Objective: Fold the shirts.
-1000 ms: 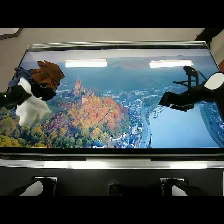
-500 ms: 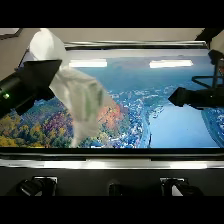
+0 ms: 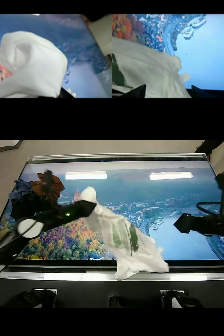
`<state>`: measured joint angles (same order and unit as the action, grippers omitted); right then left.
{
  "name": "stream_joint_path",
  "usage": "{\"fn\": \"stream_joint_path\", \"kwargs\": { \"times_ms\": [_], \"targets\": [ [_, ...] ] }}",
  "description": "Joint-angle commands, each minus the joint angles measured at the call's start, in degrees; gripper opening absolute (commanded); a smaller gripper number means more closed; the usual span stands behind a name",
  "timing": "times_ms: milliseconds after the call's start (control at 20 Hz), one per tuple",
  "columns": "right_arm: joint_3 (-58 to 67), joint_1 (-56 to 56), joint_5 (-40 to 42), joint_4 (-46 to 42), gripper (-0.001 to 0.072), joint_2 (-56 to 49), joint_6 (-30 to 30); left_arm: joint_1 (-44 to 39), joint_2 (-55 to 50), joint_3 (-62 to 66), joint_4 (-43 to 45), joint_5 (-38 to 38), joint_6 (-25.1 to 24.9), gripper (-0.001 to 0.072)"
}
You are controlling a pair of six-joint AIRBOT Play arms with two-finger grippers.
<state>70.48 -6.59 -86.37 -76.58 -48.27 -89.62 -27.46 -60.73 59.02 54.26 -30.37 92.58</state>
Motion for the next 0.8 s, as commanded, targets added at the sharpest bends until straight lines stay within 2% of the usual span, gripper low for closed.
{"fn": "stream_joint_path", "kwargs": {
  "times_ms": [0,150,300,400,600,750],
  "targets": [
    [-8.33,0.00,2.43,-0.20,0.0657,-4.22,-0.39,1.73,-10.29,-3.02,0.31,-4.87,0.04,0.0032],
    [-15.54,0.00,5.88,2.78,0.0668,-12.07,-0.28,1.68,-15.08,-2.99,-0.83,-8.94,-0.20,0.0033],
    [-16.63,-0.02,5.18,3.13,0.0693,-19.93,2.43,1.81,-14.93,-2.97,0.68,-12.24,-4.17,0.0033],
    [-16.63,0.00,6.47,5.90,0.0693,-24.72,2.49,2.05,-14.88,-2.97,0.87,-14.36,-4.33,0.0033],
    [-16.63,0.00,11.26,12.52,0.0695,-32.44,3.96,2.03,-14.91,-2.97,1.07,-14.84,-4.33,0.0033],
    [-16.63,1.64,11.52,15.65,0.0695,-36.17,5.11,2.03,-14.91,-2.97,1.07,-14.84,-4.33,0.0033]
  ]
}}
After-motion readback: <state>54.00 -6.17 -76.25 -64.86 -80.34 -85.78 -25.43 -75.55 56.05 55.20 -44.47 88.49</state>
